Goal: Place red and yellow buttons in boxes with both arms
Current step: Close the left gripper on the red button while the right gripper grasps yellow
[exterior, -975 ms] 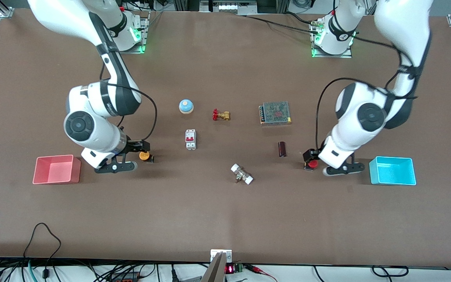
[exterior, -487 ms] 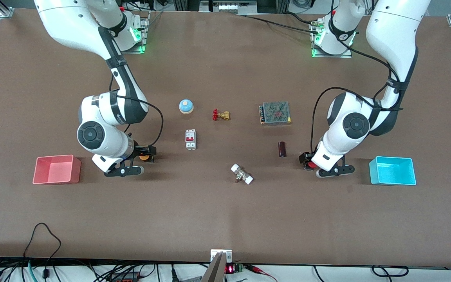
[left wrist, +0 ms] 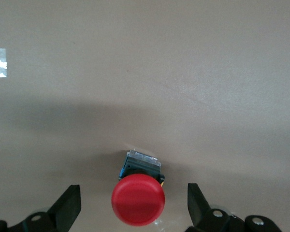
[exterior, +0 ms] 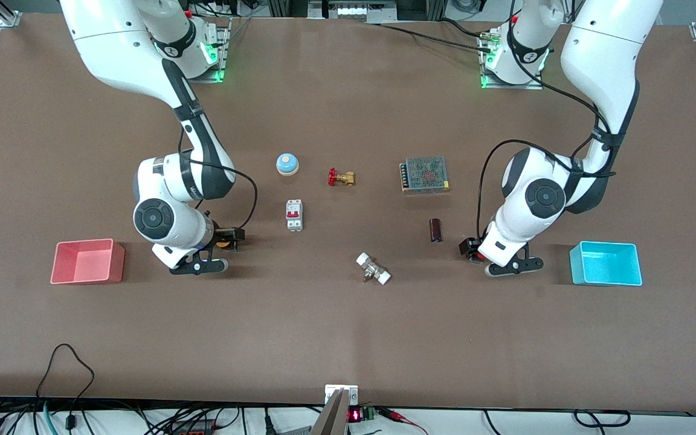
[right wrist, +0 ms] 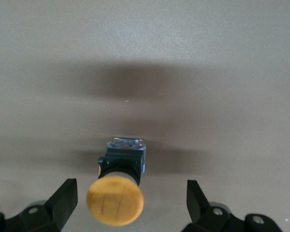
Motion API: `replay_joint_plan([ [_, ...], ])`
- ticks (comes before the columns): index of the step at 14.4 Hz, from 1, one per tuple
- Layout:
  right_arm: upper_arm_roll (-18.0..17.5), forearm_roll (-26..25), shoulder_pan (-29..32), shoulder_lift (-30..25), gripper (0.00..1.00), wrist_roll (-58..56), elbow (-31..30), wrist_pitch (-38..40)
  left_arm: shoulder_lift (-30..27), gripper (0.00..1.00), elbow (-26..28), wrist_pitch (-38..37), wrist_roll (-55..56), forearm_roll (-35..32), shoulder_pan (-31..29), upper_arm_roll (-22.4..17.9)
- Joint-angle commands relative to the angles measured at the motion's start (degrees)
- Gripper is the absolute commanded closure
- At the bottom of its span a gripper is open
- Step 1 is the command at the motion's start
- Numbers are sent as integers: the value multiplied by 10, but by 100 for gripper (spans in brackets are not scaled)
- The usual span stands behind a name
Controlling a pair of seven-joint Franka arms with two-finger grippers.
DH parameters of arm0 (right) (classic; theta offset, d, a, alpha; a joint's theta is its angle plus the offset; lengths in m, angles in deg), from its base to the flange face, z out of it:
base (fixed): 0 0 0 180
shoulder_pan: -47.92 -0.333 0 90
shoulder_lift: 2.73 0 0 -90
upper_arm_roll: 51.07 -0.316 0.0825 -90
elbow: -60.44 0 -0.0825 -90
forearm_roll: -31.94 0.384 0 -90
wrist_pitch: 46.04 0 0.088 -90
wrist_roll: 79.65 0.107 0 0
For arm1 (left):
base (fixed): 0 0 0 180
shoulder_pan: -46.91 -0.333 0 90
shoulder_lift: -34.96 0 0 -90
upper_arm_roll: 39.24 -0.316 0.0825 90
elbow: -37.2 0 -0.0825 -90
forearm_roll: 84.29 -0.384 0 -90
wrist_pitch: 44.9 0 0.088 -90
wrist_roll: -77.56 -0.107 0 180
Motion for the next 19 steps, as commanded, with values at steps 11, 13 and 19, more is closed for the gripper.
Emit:
replay_joint_plan([
  [11, -8, 10, -5, 25, 24, 5, 29, 0, 14, 99, -26, -3, 3, -15, 2, -1],
  [13, -8, 10, -5, 26, 26, 5, 29, 2, 8, 99, -26, -9, -5, -15, -4, -2],
  [19, -8, 10, -3, 28, 34, 4, 28, 8, -20, 99, -149, -223, -86, -5, -56, -2],
])
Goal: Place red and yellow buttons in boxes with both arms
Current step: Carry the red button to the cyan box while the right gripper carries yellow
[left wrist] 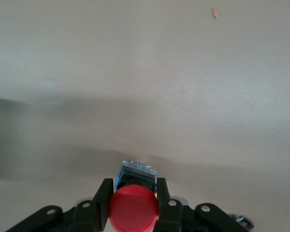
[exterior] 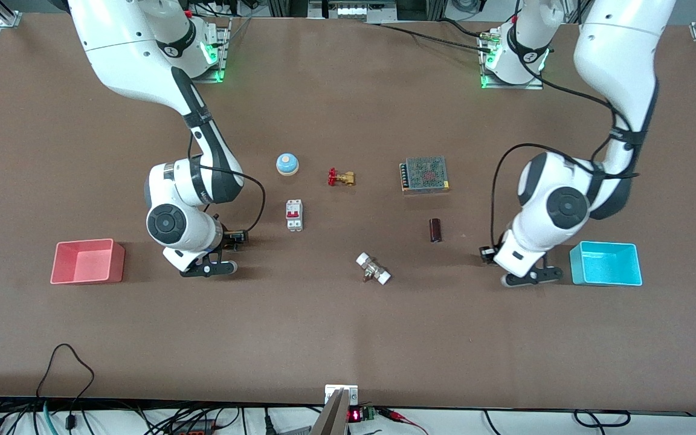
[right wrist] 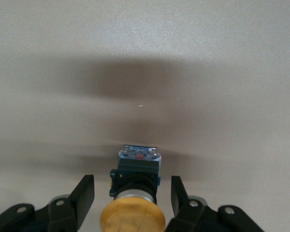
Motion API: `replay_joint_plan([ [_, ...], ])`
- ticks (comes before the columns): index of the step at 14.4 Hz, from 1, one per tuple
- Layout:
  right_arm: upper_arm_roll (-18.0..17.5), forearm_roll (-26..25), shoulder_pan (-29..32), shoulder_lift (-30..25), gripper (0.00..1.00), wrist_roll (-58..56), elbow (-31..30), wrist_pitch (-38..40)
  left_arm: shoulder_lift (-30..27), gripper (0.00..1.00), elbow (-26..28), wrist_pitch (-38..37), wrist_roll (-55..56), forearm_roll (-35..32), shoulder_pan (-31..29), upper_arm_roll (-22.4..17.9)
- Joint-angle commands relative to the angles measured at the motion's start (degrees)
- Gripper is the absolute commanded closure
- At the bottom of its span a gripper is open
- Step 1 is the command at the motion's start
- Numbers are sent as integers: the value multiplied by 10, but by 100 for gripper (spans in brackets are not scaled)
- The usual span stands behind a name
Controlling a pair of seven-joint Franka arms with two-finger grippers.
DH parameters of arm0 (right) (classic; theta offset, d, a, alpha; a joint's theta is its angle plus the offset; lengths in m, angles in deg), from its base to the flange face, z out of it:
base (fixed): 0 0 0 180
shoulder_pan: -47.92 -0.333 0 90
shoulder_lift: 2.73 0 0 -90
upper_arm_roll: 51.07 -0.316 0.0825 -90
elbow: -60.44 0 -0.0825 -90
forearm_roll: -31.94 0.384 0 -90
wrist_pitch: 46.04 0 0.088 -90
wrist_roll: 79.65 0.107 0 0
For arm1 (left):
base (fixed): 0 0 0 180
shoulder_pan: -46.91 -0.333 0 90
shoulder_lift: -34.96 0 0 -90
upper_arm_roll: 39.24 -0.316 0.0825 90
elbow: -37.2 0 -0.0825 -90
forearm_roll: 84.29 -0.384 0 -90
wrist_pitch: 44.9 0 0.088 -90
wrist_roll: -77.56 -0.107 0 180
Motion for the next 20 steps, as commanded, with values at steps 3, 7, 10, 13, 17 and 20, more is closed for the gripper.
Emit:
replay_joint_plan([
  [3, 0, 9, 3, 5, 52, 1, 10, 7, -26, 99, -55, -97, -61, -4, -69, 5],
  [7, 0, 8, 6, 3, 68, -4, 10, 7, -31, 99, -48, -91, -142, -5, -136, 5],
  [10, 4, 7, 8, -2, 70, -5, 24, 10, -24, 99, -46, -71, -215, -4, -184, 5],
  [13, 21, 0, 28, -36, 70, -8, 45, 57, -13, 99, -22, -16, -272, -4, -225, 7],
  [17, 90, -2, 46, -40, 70, -47, 100, 131, 10, 99, -20, 14, -286, -1, -242, 10],
  [20, 131, 0, 72, -36, 70, -92, 101, 130, 15, 99, 7, 54, -324, 45, -249, 10],
])
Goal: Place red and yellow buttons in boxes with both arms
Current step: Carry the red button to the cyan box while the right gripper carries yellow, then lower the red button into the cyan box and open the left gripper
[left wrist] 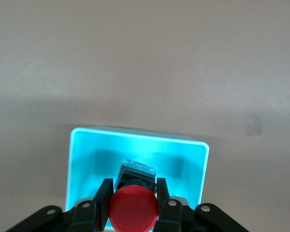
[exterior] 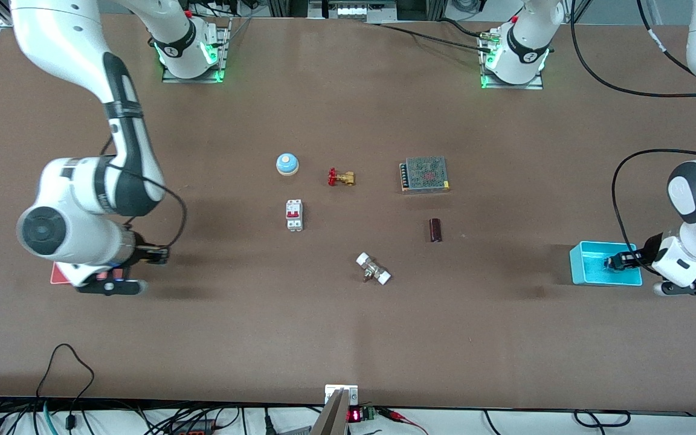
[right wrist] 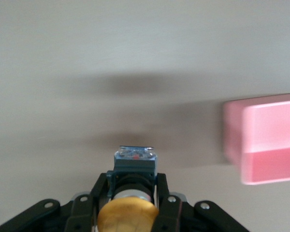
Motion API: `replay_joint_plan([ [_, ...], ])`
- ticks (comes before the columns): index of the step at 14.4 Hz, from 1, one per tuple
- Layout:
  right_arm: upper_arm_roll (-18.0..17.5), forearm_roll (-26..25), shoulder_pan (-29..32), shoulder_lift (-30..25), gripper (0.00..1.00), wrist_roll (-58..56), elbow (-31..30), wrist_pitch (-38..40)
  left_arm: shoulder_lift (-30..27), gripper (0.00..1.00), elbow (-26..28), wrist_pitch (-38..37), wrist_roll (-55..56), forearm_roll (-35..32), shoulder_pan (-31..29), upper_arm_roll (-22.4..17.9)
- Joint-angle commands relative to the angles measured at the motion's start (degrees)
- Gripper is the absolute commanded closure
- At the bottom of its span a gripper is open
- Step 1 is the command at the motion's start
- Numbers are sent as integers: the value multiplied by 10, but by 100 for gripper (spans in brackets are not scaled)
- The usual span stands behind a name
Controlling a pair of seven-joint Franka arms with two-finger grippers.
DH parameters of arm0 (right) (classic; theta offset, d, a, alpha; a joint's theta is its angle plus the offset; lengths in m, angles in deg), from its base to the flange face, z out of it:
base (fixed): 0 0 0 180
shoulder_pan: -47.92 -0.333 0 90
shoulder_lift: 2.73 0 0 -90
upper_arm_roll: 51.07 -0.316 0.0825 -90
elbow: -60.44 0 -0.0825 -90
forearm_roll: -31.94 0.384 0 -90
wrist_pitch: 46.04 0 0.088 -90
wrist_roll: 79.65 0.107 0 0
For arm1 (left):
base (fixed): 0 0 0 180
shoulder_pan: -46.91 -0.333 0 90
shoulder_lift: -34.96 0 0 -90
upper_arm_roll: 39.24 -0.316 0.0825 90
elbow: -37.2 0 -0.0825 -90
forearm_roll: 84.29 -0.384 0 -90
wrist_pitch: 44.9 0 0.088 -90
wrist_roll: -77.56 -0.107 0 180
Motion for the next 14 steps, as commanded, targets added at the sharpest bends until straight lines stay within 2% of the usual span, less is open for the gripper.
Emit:
replay_joint_plan([
  [1, 12, 0, 32, 9, 70, -51, 7, 4, -4, 99, 31, 36, -40, 32, -15, 11],
  [5, 12, 0, 82, 12, 70, -133, 7, 0, 1, 99, 67, 89, -45, 32, -17, 11],
  [10, 12, -6, 107, 31, 70, -184, 7, -25, 9, 97, 70, 97, -60, 32, -24, 11],
  [11, 12, -5, 114, 38, 70, -189, 7, -39, 12, 83, 69, 97, -60, 32, -24, 11],
  [13, 12, -4, 124, 50, 70, -205, 7, -58, 12, 3, 68, 97, -59, 32, -23, 11],
  [14, 12, -4, 127, 56, 70, -210, 7, -59, 12, 0, 66, 96, -57, 32, -22, 11],
])
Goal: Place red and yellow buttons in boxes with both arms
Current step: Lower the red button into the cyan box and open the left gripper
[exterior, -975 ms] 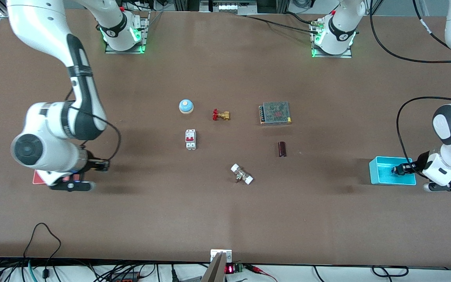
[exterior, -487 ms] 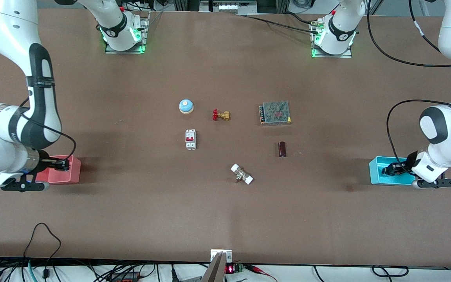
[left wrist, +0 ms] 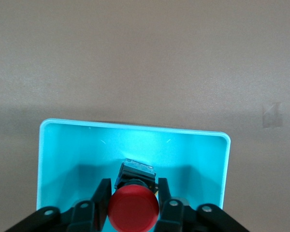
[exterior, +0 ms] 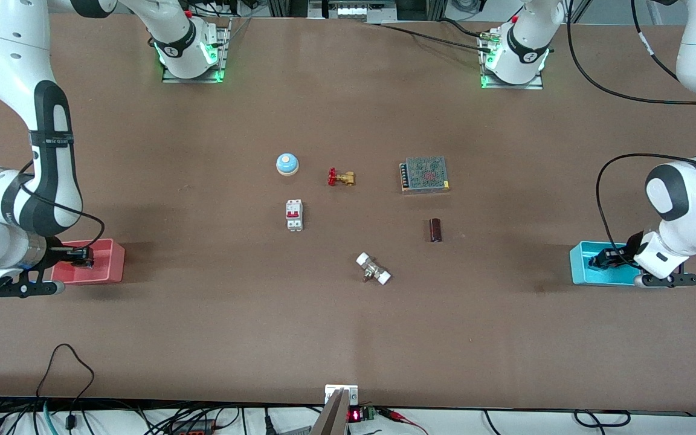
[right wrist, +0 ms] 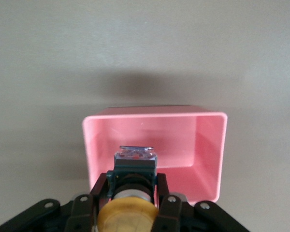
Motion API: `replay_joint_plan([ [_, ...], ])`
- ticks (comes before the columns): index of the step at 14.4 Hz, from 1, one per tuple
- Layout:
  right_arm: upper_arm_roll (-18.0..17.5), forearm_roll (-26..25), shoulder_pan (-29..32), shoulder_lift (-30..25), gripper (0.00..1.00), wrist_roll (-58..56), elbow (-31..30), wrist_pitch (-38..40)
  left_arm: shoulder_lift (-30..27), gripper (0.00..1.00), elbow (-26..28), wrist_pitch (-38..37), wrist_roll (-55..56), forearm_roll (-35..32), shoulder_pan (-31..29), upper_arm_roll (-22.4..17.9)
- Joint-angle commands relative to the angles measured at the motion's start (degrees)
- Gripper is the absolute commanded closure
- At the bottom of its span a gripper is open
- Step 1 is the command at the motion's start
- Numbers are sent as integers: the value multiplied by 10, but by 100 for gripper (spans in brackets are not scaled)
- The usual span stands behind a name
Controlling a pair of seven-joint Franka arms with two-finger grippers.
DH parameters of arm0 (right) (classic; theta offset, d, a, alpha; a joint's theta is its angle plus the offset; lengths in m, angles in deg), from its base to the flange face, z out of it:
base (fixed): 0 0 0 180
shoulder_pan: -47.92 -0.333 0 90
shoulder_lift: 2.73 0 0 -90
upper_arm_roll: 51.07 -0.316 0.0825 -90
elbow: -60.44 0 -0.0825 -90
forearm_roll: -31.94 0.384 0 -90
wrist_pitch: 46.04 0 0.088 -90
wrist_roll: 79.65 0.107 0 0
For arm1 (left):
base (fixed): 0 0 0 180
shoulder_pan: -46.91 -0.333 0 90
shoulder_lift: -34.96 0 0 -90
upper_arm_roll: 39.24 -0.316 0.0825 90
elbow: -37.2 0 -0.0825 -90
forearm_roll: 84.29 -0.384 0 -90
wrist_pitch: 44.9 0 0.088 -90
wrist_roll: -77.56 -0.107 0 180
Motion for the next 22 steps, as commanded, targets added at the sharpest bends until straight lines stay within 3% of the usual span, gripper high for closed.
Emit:
replay_joint_plan([
  [1, -5, -3, 16, 15, 70, -23, 7, -7, 0, 0, -1, 7, -14, 12, -8, 8],
  [5, -6, -2, 18, 26, 71, -22, 7, -17, -18, 0, -18, -26, -4, 13, -7, 9],
  [9, -6, 1, 18, 37, 71, -30, 7, -16, -32, 0, -118, -179, -6, 11, 0, 13],
  [11, -6, 2, 19, 41, 71, -30, 7, -16, -54, 0, -143, -244, -10, 10, 9, 14],
  [16, -7, 5, 26, 52, 71, -30, 7, -16, -148, 0, -144, -376, 37, 12, 52, 16],
  [19, -8, 12, 26, 59, 71, -29, 6, -17, -188, 0, -144, -423, 82, 11, 65, 59],
  [22, -8, 29, 26, 66, 71, -35, 6, -17, -224, 0, -144, -462, 119, 12, 79, 72],
])
